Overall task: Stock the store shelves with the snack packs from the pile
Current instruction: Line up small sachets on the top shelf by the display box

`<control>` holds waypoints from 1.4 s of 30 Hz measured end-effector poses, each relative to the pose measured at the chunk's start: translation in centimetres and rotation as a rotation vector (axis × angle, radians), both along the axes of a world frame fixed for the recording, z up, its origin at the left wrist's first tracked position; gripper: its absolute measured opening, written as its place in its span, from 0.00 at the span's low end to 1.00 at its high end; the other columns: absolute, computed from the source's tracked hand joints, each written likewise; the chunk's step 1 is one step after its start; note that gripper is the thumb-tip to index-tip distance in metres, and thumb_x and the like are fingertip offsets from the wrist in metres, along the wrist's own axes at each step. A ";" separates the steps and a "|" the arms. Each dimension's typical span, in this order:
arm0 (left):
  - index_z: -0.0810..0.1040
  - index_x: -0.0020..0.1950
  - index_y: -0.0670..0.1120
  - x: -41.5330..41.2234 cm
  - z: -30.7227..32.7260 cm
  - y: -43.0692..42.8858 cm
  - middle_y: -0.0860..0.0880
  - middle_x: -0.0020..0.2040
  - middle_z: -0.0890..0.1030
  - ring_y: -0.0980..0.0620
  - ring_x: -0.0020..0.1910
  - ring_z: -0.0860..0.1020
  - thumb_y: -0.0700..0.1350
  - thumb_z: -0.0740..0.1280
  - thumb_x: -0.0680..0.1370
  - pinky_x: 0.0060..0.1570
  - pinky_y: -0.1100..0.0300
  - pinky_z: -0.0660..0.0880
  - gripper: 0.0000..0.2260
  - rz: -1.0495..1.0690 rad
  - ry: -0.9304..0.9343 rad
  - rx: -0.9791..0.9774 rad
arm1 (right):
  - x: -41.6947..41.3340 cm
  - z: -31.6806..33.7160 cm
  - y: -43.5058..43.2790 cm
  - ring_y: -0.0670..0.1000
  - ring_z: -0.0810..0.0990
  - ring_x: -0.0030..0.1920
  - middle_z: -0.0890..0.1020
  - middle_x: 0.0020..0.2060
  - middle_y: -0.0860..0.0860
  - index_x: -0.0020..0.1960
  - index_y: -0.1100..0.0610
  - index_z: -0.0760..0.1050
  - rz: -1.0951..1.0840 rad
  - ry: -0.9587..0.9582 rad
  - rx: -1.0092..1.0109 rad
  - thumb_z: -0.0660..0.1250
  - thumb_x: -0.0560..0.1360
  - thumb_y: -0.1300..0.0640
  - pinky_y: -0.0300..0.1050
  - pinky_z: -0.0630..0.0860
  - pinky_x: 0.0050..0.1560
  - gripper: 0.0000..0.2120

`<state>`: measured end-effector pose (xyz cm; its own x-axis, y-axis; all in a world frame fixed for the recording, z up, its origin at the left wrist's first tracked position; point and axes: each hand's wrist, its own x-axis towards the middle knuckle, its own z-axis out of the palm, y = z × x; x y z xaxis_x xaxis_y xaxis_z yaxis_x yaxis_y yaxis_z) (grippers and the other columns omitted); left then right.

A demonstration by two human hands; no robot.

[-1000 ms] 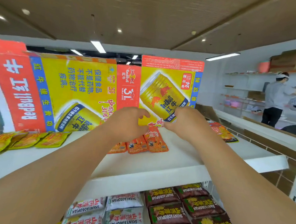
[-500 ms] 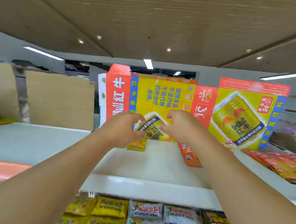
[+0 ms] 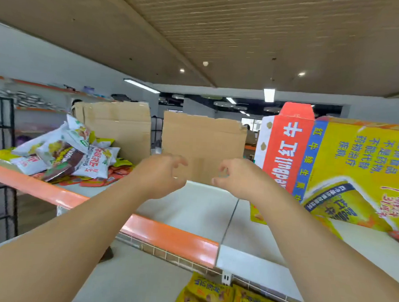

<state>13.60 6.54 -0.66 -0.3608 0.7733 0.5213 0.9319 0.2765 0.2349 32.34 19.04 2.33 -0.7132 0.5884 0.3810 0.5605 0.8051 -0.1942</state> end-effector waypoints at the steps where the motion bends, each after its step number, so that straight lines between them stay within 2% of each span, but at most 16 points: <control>1: 0.76 0.68 0.58 -1.4 0.1 -1.0 0.54 0.62 0.80 0.51 0.59 0.78 0.55 0.69 0.76 0.58 0.55 0.75 0.20 0.019 -0.005 0.001 | -1.6 -0.1 -0.6 0.54 0.79 0.52 0.81 0.56 0.51 0.61 0.52 0.78 0.018 -0.003 -0.014 0.69 0.75 0.43 0.48 0.78 0.54 0.19; 7: 0.80 0.61 0.55 -7.7 0.5 -6.4 0.55 0.57 0.82 0.50 0.57 0.79 0.50 0.69 0.75 0.55 0.55 0.76 0.14 0.126 -0.007 0.020 | -9.9 0.5 -3.9 0.53 0.79 0.50 0.81 0.55 0.49 0.59 0.50 0.78 0.139 -0.046 -0.019 0.69 0.74 0.44 0.48 0.78 0.52 0.17; 10: 0.78 0.65 0.57 -9.5 0.5 -8.8 0.54 0.63 0.80 0.49 0.61 0.77 0.53 0.71 0.75 0.59 0.55 0.75 0.17 0.202 0.005 0.027 | -13.2 0.8 -5.2 0.54 0.81 0.49 0.82 0.52 0.51 0.57 0.53 0.79 0.206 -0.056 -0.016 0.70 0.74 0.45 0.50 0.79 0.53 0.16; 13: 0.77 0.68 0.56 -10.8 0.2 -11.0 0.53 0.67 0.78 0.48 0.64 0.76 0.52 0.71 0.76 0.59 0.55 0.73 0.20 0.294 0.001 0.013 | -16.1 1.0 -6.3 0.54 0.80 0.50 0.81 0.50 0.50 0.57 0.52 0.79 0.299 -0.049 -0.011 0.70 0.74 0.45 0.51 0.79 0.53 0.15; 18: 0.75 0.69 0.60 -12.5 0.0 -13.5 0.54 0.63 0.79 0.49 0.60 0.77 0.56 0.70 0.75 0.58 0.53 0.75 0.22 0.433 -0.049 -0.031 | -20.1 1.2 -7.4 0.56 0.81 0.51 0.83 0.51 0.53 0.55 0.53 0.80 0.388 -0.081 -0.030 0.70 0.74 0.45 0.49 0.78 0.51 0.15; 21: 0.75 0.68 0.61 -13.2 -0.1 -13.8 0.56 0.60 0.80 0.50 0.59 0.78 0.57 0.69 0.74 0.57 0.52 0.76 0.21 0.478 -0.065 -0.018 | -21.7 1.0 -7.4 0.55 0.81 0.48 0.83 0.50 0.55 0.54 0.55 0.81 0.411 -0.098 -0.029 0.69 0.74 0.46 0.46 0.75 0.43 0.15; 24: 0.76 0.68 0.58 -13.9 -0.9 -13.4 0.54 0.61 0.79 0.49 0.59 0.77 0.55 0.70 0.75 0.54 0.56 0.74 0.21 0.468 -0.066 -0.030 | -23.0 0.5 -7.0 0.55 0.78 0.43 0.83 0.51 0.57 0.54 0.57 0.81 0.416 -0.103 -0.074 0.69 0.74 0.47 0.44 0.67 0.36 0.15; 27: 0.76 0.69 0.57 -14.9 -1.5 -12.6 0.53 0.58 0.79 0.51 0.55 0.76 0.54 0.69 0.76 0.49 0.58 0.71 0.21 0.433 -0.040 -0.048 | -24.7 0.3 -6.7 0.55 0.77 0.43 0.83 0.51 0.58 0.54 0.59 0.81 0.422 -0.133 -0.110 0.69 0.76 0.49 0.43 0.66 0.35 0.15; 31: 0.75 0.70 0.56 -17.4 -1.2 -11.4 0.52 0.64 0.78 0.48 0.63 0.76 0.54 0.68 0.76 0.57 0.53 0.75 0.22 0.402 0.044 -0.100 | -27.2 0.2 -6.4 0.54 0.74 0.41 0.80 0.45 0.57 0.55 0.62 0.81 0.396 -0.134 -0.157 0.68 0.77 0.51 0.43 0.64 0.33 0.15; 35: 0.74 0.71 0.58 -20.0 -0.4 -9.3 0.53 0.68 0.76 0.48 0.65 0.75 0.53 0.66 0.76 0.59 0.56 0.73 0.21 0.326 0.108 -0.146 | -29.9 -0.4 -6.0 0.53 0.73 0.41 0.78 0.43 0.55 0.56 0.62 0.80 0.318 -0.128 -0.214 0.67 0.77 0.51 0.43 0.65 0.34 0.16; 40: 0.76 0.67 0.57 -23.3 -1.2 -5.7 0.49 0.65 0.77 0.46 0.64 0.75 0.58 0.66 0.73 0.59 0.50 0.75 0.22 0.245 0.144 -0.200 | -32.7 -2.3 -4.3 0.53 0.67 0.37 0.72 0.36 0.54 0.41 0.56 0.75 0.222 -0.088 -0.259 0.69 0.75 0.48 0.44 0.60 0.32 0.12; 42: 0.77 0.64 0.54 -24.1 -1.8 -4.3 0.48 0.62 0.77 0.44 0.62 0.75 0.61 0.67 0.70 0.56 0.50 0.76 0.24 0.306 0.227 -0.238 | -32.7 -3.4 -3.1 0.53 0.69 0.36 0.75 0.36 0.55 0.41 0.58 0.75 0.196 -0.068 -0.305 0.71 0.74 0.46 0.45 0.66 0.35 0.15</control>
<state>-10.54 2.26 -2.44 -0.4885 0.7569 0.4341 0.8197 0.5687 -0.0691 -0.35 15.92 -1.10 -0.8412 0.5174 0.1572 0.4212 0.8092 -0.4098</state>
